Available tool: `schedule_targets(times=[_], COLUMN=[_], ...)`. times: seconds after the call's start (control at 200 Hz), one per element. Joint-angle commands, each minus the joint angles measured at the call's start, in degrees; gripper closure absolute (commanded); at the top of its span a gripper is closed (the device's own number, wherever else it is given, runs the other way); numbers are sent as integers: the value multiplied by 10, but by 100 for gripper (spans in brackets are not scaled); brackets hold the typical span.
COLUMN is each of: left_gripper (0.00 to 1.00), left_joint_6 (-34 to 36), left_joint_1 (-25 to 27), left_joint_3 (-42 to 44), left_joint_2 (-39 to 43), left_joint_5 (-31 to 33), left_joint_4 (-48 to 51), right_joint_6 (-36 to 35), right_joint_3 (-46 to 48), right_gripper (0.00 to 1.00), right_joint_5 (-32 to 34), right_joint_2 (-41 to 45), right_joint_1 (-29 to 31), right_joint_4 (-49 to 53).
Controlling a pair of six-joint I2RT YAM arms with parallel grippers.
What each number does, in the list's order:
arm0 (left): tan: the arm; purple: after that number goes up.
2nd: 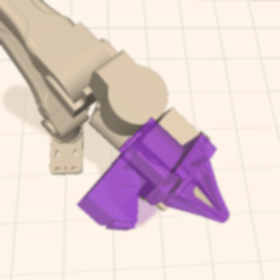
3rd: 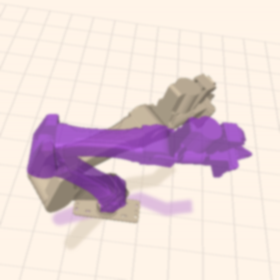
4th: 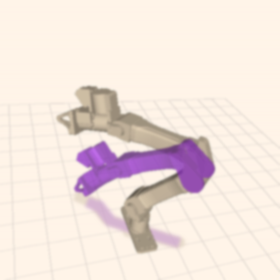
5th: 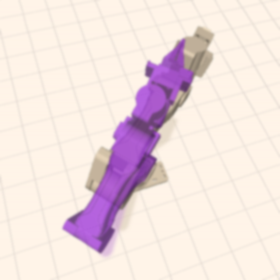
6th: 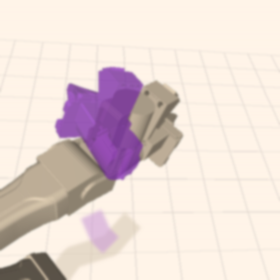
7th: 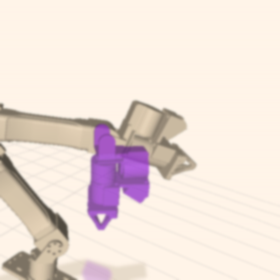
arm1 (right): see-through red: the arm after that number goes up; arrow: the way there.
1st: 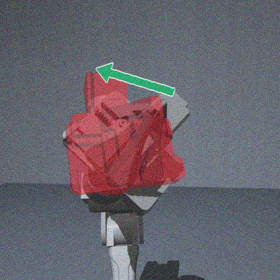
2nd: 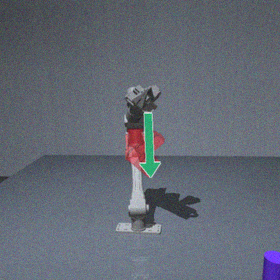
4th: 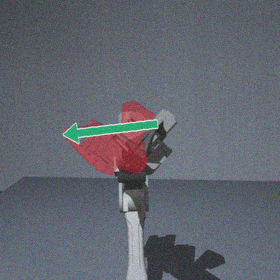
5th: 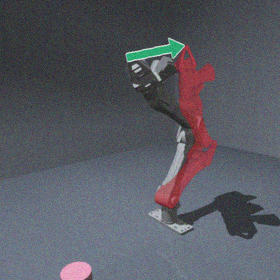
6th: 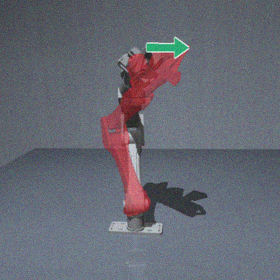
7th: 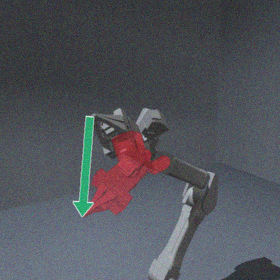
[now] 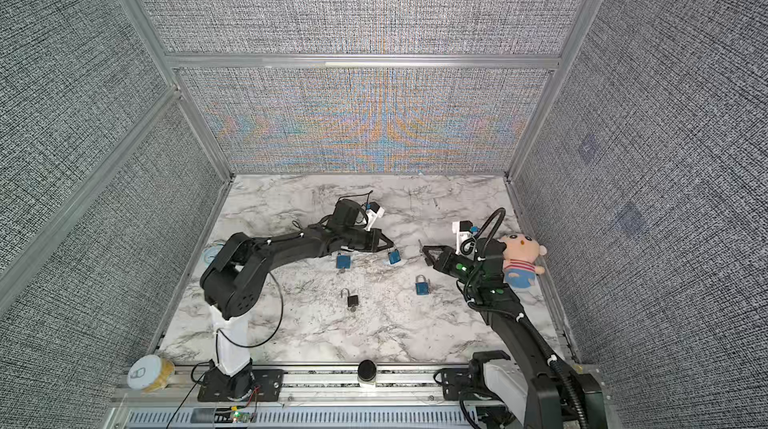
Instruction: Lock with the key
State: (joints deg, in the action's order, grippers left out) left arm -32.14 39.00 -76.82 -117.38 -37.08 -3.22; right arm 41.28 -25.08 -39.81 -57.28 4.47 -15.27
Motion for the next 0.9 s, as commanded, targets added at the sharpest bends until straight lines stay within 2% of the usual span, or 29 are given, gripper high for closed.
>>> schedule_targets(times=[0.0,0.31,0.645,0.725,0.895], left_gripper=[100,100,100,84,72], left_joint_6=[19,26,32,30,18], left_joint_1=[4,12,13,13,7], left_joint_3=[-55,-198,-227,-225,-212], left_joint_2=[-46,-156,-188,-188,-182], left_joint_5=[-23,-55,-49,-27,-10], left_joint_4=[37,100,130,129,109], right_joint_6=[-3,-10,-24,-29,-29], right_joint_3=[-1,-21,-40,-48,-59], right_gripper=[100,100,100,100,100], right_joint_5=[-15,-47,-59,-54,-52], right_joint_2=[-8,-45,-77,-88,-98], right_joint_1=[-4,-21,-24,-25,-25], right_joint_4=[-17,-14,1,12,24])
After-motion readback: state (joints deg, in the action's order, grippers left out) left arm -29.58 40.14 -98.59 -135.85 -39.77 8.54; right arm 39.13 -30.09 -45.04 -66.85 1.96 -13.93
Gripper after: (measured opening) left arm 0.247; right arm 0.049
